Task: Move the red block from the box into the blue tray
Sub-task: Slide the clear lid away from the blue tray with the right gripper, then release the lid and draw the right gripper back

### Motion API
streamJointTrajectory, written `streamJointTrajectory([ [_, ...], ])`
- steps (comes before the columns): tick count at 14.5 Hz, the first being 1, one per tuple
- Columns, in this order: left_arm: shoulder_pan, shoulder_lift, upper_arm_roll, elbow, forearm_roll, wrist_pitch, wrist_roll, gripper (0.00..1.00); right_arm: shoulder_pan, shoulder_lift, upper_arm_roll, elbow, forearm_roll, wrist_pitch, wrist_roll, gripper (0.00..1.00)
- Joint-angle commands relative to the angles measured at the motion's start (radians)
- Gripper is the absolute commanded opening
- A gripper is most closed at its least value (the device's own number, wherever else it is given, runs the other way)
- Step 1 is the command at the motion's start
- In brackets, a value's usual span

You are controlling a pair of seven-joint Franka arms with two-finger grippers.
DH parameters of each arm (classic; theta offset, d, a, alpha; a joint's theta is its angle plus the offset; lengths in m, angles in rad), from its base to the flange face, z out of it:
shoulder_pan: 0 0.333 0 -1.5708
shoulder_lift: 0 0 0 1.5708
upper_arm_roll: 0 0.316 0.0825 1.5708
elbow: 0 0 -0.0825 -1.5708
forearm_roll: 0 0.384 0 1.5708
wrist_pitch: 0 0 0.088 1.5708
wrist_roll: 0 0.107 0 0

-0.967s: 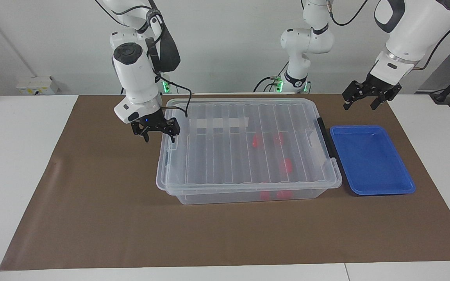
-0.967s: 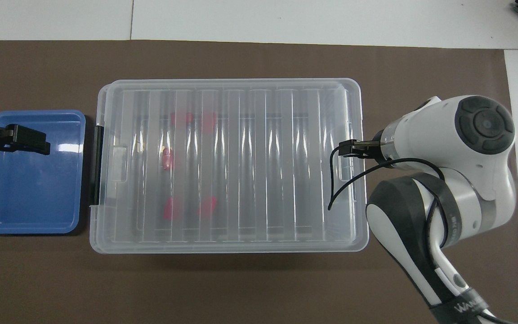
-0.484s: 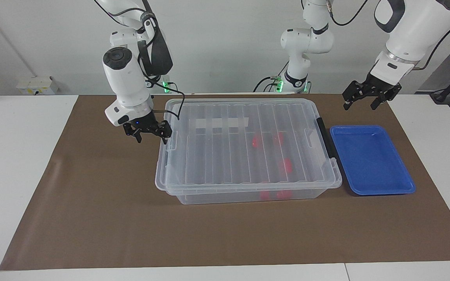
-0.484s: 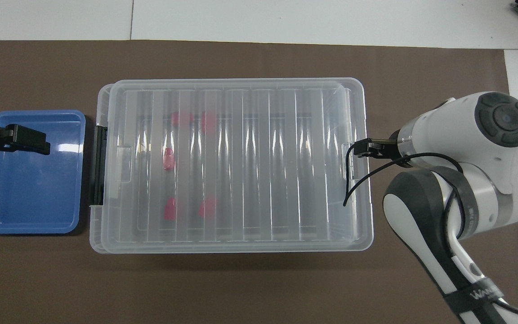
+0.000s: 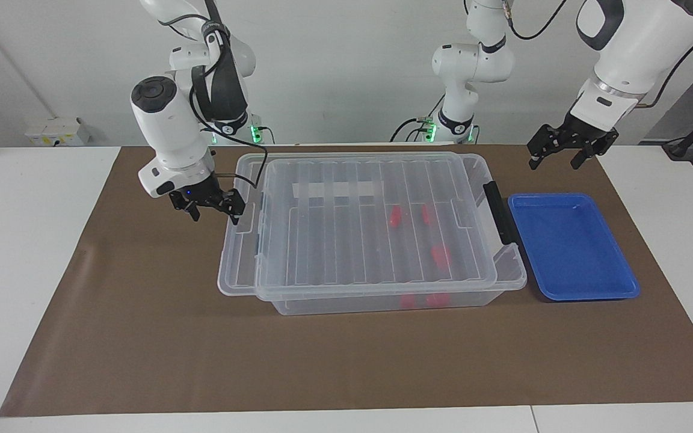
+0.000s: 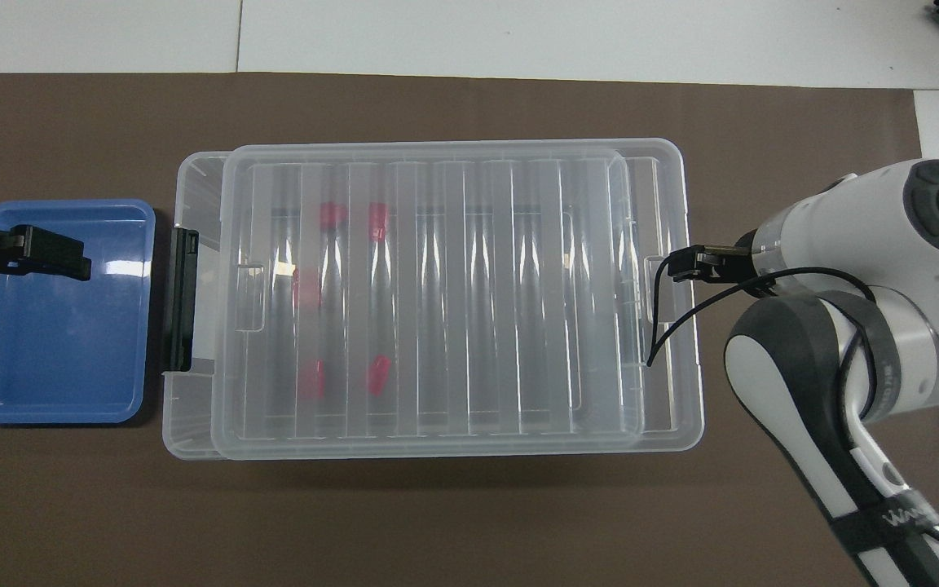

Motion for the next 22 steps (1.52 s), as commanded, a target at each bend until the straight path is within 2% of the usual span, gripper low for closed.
streamJointTrajectory([
  [1, 0.005, -0.020, -0.007, -0.021, 0.015, 0.013, -0.009, 1.00, -0.062, -0.024, 0.005, -0.018, 0.014, -0.019, -0.078, 1.00],
  [4, 0.005, -0.020, -0.007, -0.021, 0.015, 0.013, -0.011, 1.00, -0.117, -0.032, 0.005, -0.018, 0.014, -0.071, -0.097, 1.00],
  [11, 0.005, -0.020, -0.007, -0.021, 0.015, 0.013, -0.011, 1.00, -0.235, -0.035, 0.005, -0.018, 0.014, -0.072, -0.225, 1.00],
  [22, 0.005, -0.020, -0.007, -0.021, 0.015, 0.013, -0.011, 1.00, -0.280, -0.033, 0.002, -0.010, 0.014, -0.065, -0.255, 1.00],
])
